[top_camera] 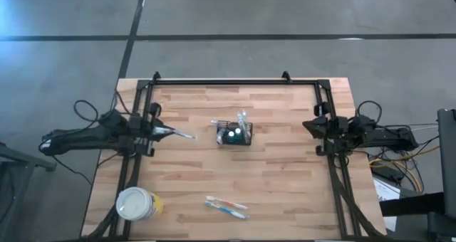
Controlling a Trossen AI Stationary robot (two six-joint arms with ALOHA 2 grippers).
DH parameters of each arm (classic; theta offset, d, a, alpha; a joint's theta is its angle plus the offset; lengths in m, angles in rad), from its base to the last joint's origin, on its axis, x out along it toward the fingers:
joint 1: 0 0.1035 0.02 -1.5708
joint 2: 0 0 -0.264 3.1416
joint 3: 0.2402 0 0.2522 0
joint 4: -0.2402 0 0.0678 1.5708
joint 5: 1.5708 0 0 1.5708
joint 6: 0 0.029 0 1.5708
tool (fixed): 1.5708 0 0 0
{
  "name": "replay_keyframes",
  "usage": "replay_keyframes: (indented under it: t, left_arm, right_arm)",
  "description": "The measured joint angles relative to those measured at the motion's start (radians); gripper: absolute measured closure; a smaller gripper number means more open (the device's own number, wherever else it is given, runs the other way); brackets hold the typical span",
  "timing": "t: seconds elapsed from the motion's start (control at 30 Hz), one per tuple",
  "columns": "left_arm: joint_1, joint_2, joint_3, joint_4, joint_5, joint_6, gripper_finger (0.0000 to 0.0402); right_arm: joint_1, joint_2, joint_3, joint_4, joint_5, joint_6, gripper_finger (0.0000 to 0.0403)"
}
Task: Pick & Place toothbrushing station
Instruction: Put the top blue toothbrush into the black organizer
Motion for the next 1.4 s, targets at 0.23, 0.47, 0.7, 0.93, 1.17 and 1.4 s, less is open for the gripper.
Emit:
replay_keyframes:
  t: [0.23, 0.47, 0.7, 0.93, 1.17, 1.4]
  left_arm:
    - [0.007, 0.126, -0.046, 0.168, -0.003, -0.027, 0.0382]
    - [0.008, 0.344, 0.025, 0.222, -0.076, 0.039, 0.0382]
    - [0.008, 0.582, 0.132, 0.276, -0.076, 0.094, 0.0382]
    - [0.008, 0.762, 0.260, 0.273, -0.059, 0.140, 0.0382]
    - [0.024, 0.861, 0.337, 0.248, -0.052, 0.172, 0.0382]
    - [0.059, 0.922, 0.344, 0.234, -0.047, 0.168, 0.0382]
  right_arm:
    - [0.000, -0.043, -0.048, -0.044, 0.070, -0.015, 0.0394]
    - [0.000, -0.024, -0.063, -0.041, 0.077, -0.016, 0.0394]
    - [0.000, -0.023, -0.064, -0.040, 0.075, -0.016, 0.0394]
    - [0.000, -0.023, -0.064, -0.043, 0.074, -0.016, 0.0394]
    - [0.000, -0.021, -0.064, -0.052, 0.074, -0.015, 0.0394]
    - [0.000, -0.021, -0.064, -0.063, 0.074, 0.000, 0.0394]
